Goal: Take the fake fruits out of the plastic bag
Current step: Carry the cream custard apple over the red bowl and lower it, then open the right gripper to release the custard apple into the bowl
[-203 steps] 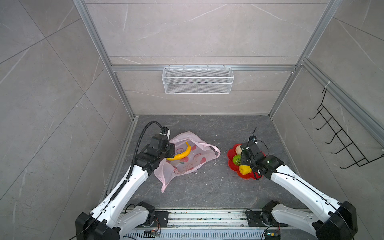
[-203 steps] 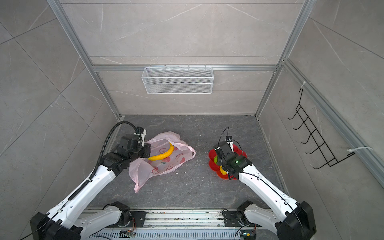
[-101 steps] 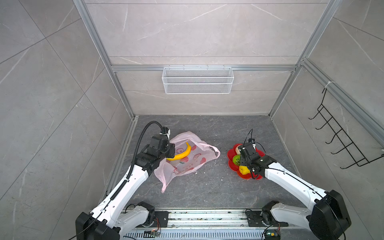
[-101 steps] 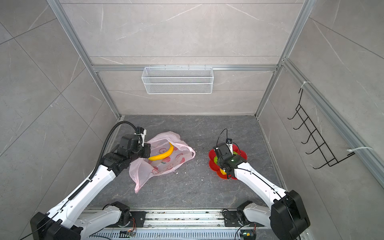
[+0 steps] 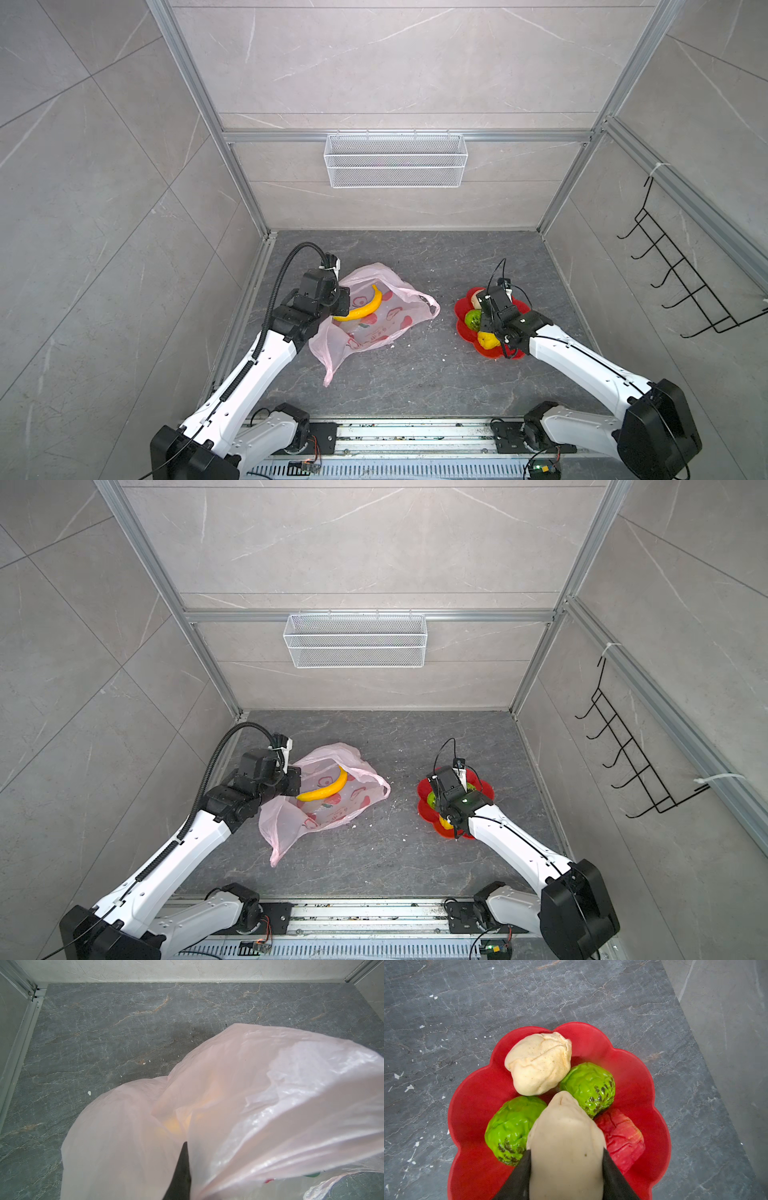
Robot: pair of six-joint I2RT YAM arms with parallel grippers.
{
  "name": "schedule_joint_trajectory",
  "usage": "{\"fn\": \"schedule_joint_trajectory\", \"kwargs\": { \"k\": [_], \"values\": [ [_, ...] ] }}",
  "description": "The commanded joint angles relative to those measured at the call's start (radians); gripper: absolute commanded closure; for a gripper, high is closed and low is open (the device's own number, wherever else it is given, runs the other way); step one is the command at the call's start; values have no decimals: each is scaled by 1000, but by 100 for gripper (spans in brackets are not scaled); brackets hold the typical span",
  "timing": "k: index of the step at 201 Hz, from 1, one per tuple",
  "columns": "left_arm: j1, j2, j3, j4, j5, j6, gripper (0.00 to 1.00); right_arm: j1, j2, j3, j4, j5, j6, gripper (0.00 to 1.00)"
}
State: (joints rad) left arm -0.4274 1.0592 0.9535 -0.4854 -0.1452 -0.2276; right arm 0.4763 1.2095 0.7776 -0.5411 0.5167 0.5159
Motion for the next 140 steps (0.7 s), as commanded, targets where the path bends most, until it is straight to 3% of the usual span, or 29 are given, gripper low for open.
{"fn": "schedule_joint_trajectory", "kwargs": {
  "k": [1, 23, 43, 85, 119, 140],
  "values": [
    [-1, -28, 26, 19, 21, 10, 98, -2, -3, 11, -52, -12, 27, 57],
    [-1, -33, 27, 18, 21, 11, 97, -2, -8, 19, -66, -7, 32, 53],
    [-1, -34, 28, 18, 22, 14, 97, -2, -13, 27, -84, 0, 36, 40],
    [-1, -36, 28, 18, 27, 15, 98, -2, -53, 65, -133, 12, 33, 25],
    [-1, -29, 33, 12, 41, 18, 98, 3, -107, 172, -233, -20, 1, 22],
    [-1, -25, 43, -13, 67, 23, 98, 69, -163, 249, -275, -45, -28, 27]
  ]
}}
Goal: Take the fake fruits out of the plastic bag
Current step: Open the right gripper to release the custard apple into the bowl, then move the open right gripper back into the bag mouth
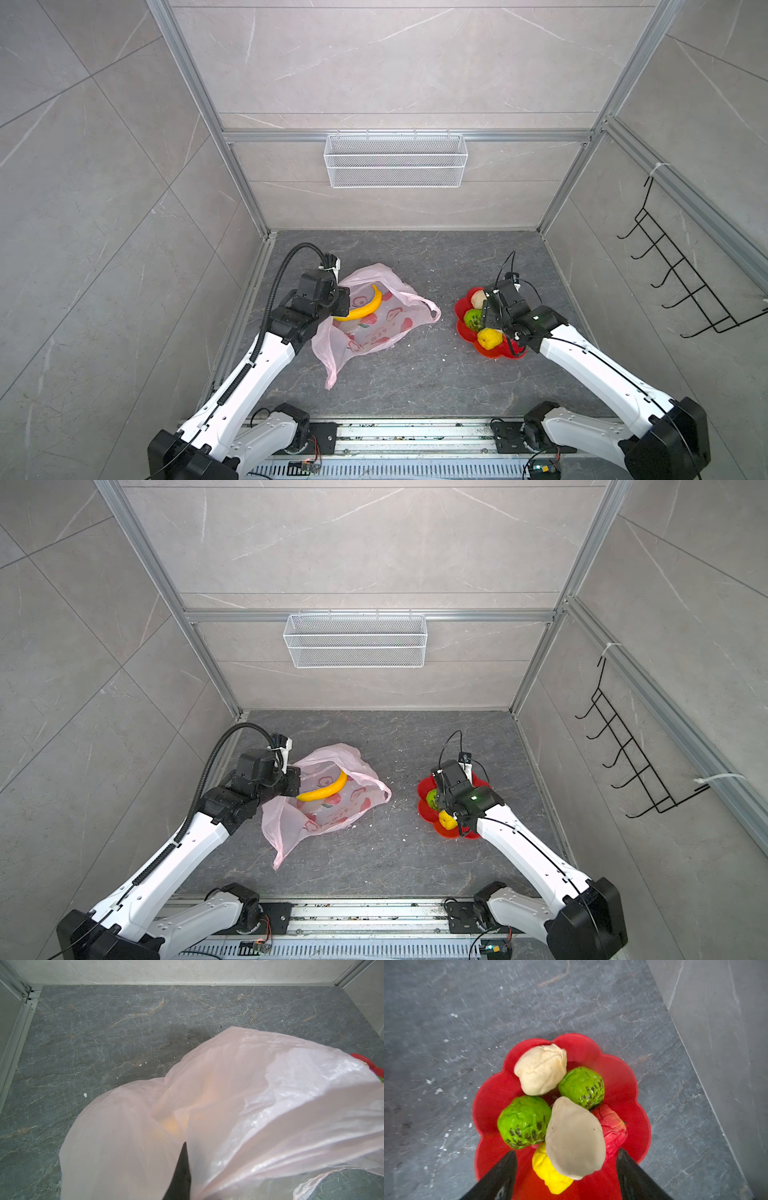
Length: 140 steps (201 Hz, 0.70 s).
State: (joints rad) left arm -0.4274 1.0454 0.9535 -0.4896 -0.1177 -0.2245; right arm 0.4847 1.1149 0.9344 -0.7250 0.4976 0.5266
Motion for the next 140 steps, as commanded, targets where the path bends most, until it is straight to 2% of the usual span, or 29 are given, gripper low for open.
{"fn": "schedule_joint_trajectory", "kwargs": {
  "k": [1, 43, 81, 96, 110, 140],
  "values": [
    [-1, -11, 44, -10, 43, 21, 98, 68, -71, 96, -94, -25, -40, 28],
    [-1, -22, 42, -65, 113, 22, 99, 415, -65, 367, -186, 12, -18, 38],
    [-2, -61, 15, -89, 122, -54, 99, 694, 127, 543, -158, 18, 127, 46],
    [-4, -74, -1, -82, 115, -74, 99, 733, 217, 573, -94, -38, 209, 49],
    [-6, -78, -13, -76, 113, -83, 99, 743, 300, 580, 11, -125, 234, 49],
    [-9, -70, -49, -29, 113, -102, 99, 751, 495, 652, 73, -192, 312, 57]
  ]
}}
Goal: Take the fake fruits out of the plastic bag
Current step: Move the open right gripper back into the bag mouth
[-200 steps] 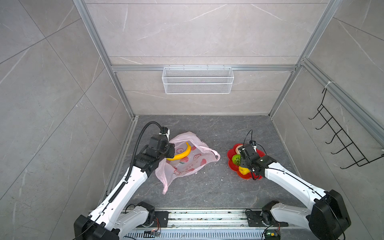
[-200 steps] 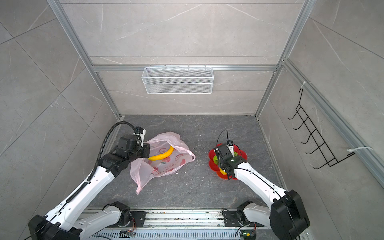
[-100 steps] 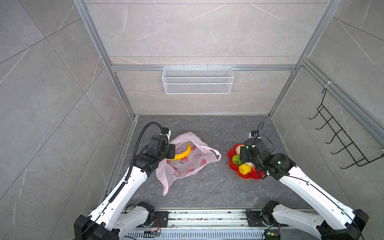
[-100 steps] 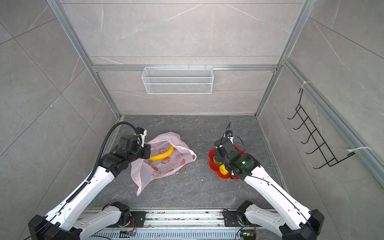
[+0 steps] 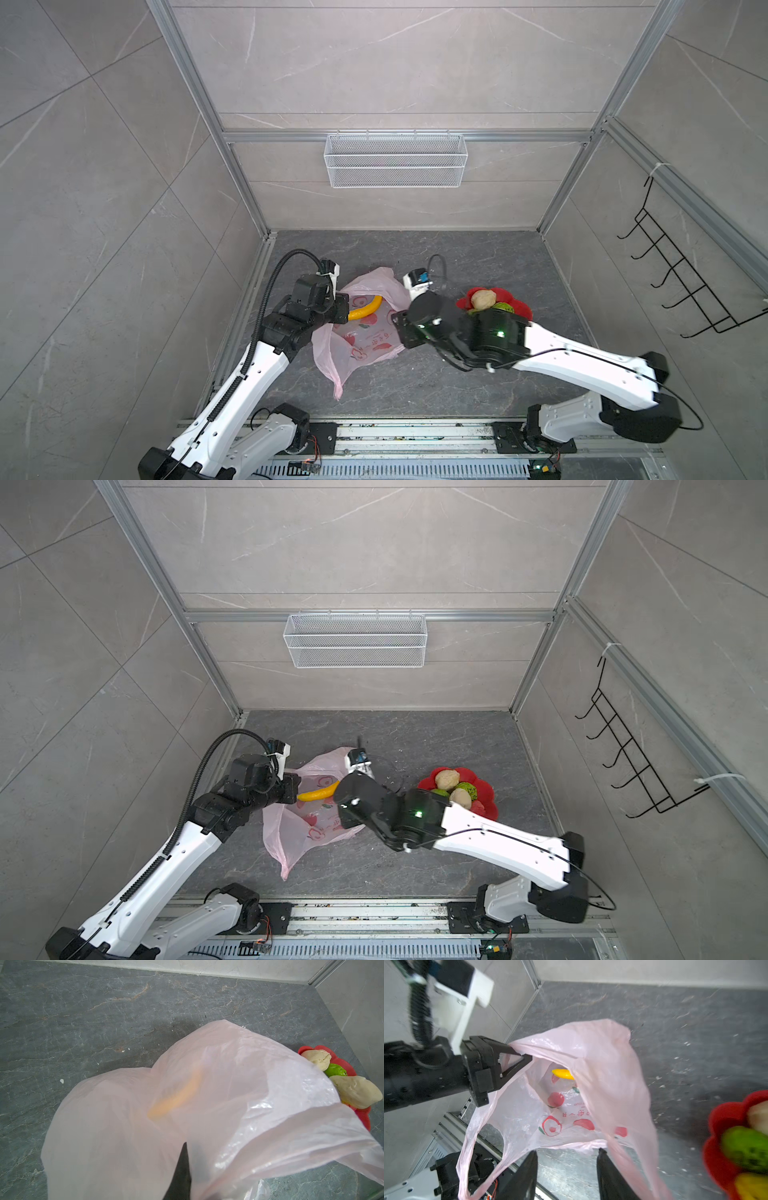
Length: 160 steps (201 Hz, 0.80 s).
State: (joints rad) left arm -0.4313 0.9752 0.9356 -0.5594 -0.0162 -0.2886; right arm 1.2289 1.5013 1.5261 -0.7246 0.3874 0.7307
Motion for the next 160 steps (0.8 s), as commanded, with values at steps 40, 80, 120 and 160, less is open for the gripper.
{"fn": "schedule_joint_trajectory", "kwargs": {
  "k": [40, 80, 120, 160],
  "values": [
    [-8, 1, -69, 97, -5, -73, 100, 3, 276, 73, 125, -103, 249, 64],
    [-8, -1, -69, 100, -28, -73, 100, -57, 415, 80, 165, -94, 385, 64],
    [-7, 28, -76, 112, -16, -88, 100, -137, 553, 158, 175, -110, 423, 63],
    [-7, 34, -87, 127, 19, -124, 100, -228, 667, 252, 179, -133, 420, 62]
  ]
}}
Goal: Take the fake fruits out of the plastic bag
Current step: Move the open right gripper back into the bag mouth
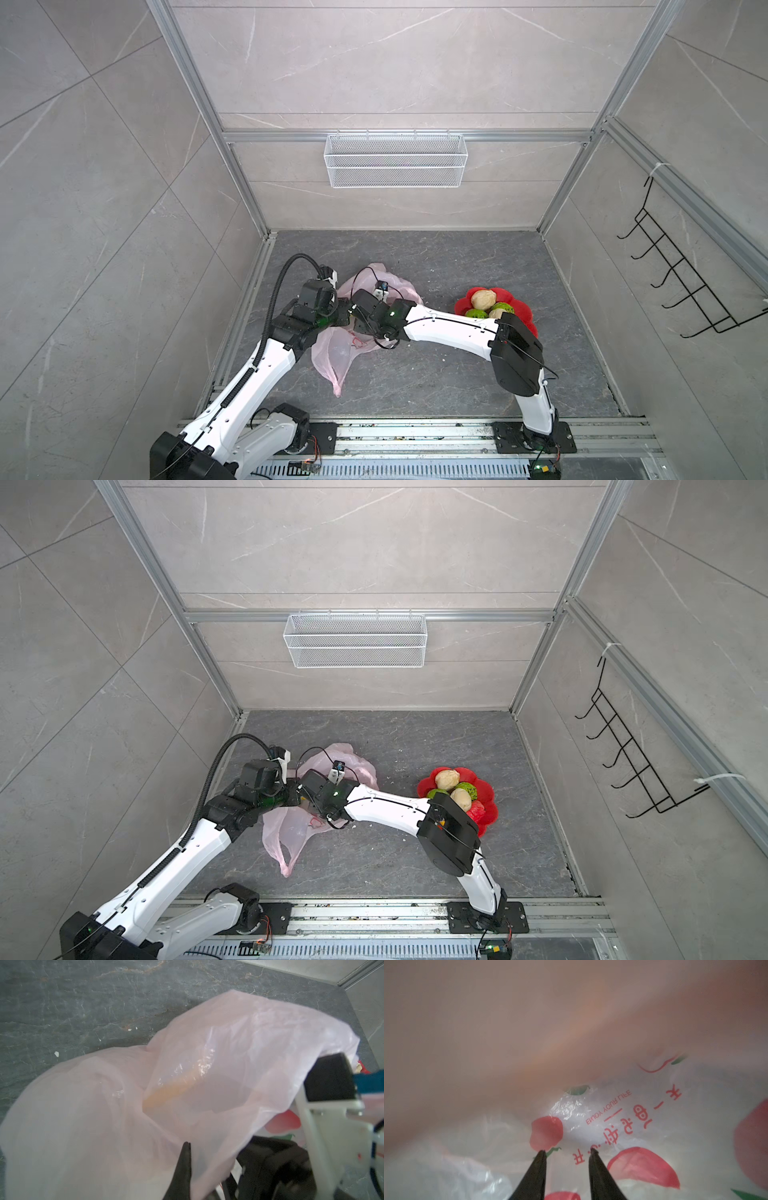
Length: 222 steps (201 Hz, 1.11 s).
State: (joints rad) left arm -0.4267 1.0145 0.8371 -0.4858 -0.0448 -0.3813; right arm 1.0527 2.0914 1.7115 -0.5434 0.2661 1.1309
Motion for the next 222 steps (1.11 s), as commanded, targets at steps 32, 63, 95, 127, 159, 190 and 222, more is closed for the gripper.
{"fn": "schedule_joint_trajectory", "kwargs": {
  "k": [32, 63, 95, 127, 159, 190, 222],
  "values": [
    [-12, 19, 10, 54, 84, -39, 100, -96, 164, 192, -47, -54, -33, 60],
    [-12, 21, 12, 61, 79, -50, 100, -98, 152, 168, 34, -55, -58, 60],
    [-12, 43, 49, 37, 43, -22, 100, -97, 51, 51, 101, -53, -104, 60],
    [-12, 55, 85, 26, -8, 2, 100, -98, -30, -40, 141, -85, -174, 60],
    [-11, 27, 89, 67, -25, 20, 100, -97, -92, -152, 232, -136, -198, 60],
    [-12, -17, 75, 170, 116, 110, 100, -98, -172, -303, 377, -159, -206, 61],
    [-12, -100, 77, 198, 271, 200, 100, -111, -243, -446, 514, -182, -205, 61]
  ]
}}
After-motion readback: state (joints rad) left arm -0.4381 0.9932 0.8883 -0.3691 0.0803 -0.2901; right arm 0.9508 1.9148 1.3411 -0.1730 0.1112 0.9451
